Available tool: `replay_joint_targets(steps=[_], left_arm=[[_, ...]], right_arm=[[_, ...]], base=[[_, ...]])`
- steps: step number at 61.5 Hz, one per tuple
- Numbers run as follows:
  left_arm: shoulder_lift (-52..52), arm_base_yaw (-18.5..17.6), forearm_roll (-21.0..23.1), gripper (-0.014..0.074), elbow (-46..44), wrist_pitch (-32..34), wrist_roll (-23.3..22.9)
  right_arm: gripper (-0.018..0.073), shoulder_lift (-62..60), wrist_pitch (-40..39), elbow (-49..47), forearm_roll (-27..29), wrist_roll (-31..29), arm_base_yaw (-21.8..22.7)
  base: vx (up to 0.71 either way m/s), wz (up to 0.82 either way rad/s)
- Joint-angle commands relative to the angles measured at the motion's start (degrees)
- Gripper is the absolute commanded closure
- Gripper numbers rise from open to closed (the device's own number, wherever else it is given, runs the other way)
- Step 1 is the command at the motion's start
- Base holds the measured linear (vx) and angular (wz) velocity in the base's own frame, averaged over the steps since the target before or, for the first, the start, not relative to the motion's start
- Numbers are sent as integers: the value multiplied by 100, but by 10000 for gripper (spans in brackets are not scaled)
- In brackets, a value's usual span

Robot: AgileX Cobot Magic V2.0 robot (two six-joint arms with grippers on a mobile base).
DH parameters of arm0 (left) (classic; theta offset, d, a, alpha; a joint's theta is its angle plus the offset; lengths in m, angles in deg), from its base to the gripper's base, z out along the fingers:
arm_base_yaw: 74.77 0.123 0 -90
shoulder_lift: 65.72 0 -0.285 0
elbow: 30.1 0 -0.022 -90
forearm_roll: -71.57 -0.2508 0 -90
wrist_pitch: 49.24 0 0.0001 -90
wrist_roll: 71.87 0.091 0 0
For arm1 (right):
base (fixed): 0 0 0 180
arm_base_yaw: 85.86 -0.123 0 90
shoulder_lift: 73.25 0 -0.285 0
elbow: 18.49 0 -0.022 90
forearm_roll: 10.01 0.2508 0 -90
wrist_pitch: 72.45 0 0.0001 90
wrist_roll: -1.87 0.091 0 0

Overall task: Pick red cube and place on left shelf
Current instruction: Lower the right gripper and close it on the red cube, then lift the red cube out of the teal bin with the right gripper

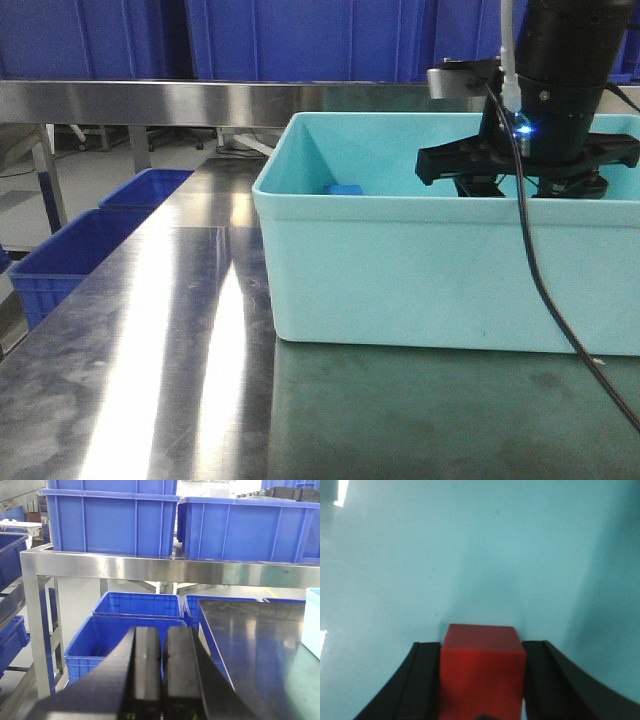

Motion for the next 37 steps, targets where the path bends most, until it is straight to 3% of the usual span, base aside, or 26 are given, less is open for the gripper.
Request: replay_joint_targets(steps=[1,7,20,37], left_arm=[[-73,-39,8,495,136,469,-1],[-73,-39,8,496,136,469,-1],[-73,-39,8,495,136,469,-1],[-73,-39,8,495,136,469,-1]], right_arm=[[402,-262,-120,-208,-35,4,-1],[516,-307,-83,-208,-35,4,-1],[501,-847,-149,-208,-132,4,-1],[501,-2238,-308,-208,-730,4,-1]], base=[[0,0],[0,0],[0,0],[0,0]])
